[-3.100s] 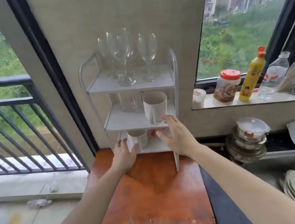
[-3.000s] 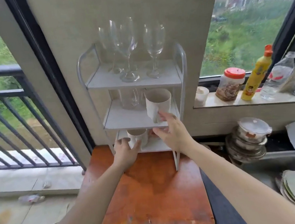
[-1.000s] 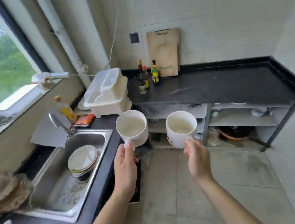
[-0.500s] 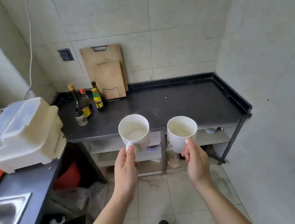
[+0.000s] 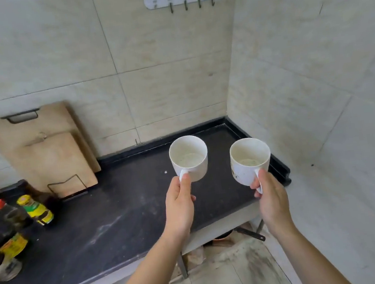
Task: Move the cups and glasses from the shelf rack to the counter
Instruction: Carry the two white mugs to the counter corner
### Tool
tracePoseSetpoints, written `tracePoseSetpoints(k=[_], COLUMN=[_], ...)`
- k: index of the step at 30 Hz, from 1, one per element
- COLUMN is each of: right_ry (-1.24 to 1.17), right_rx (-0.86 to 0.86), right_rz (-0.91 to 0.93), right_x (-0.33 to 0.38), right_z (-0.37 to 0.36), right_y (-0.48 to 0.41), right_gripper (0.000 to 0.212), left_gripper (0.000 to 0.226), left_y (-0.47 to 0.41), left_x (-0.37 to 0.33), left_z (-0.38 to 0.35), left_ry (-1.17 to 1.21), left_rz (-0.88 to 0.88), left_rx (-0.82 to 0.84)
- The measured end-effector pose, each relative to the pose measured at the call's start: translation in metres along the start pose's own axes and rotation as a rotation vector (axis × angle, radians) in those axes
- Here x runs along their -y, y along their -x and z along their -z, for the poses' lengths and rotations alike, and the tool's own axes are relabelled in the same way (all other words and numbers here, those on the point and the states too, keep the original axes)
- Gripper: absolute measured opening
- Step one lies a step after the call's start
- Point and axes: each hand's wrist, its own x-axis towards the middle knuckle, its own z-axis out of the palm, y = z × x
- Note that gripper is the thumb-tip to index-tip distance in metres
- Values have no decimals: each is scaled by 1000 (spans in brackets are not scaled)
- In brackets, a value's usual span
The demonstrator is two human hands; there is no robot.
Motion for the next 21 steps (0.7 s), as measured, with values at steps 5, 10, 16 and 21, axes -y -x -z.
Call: tracePoseSetpoints(k=[5, 10, 16, 21], right_ry=[-1, -12, 13, 100], right_rx=[-25, 68, 216, 245], right_rz=[-45, -124, -243, -285], right_x=[-20, -54, -83, -110], right_z=[-5, -23, -39, -53], right_y=[-90, -193, -321, -399], right_gripper=[44, 38, 37, 36], left_gripper=[36, 31, 30, 33], left_y=[-74, -152, -240, -293], left_x=[8, 33, 50, 73], left_z=[-49, -103, -166, -196], left_ry=[-6, -33, -92, -128], left_rz=[48, 123, 244, 320], left_rx=[16, -44, -152, -199])
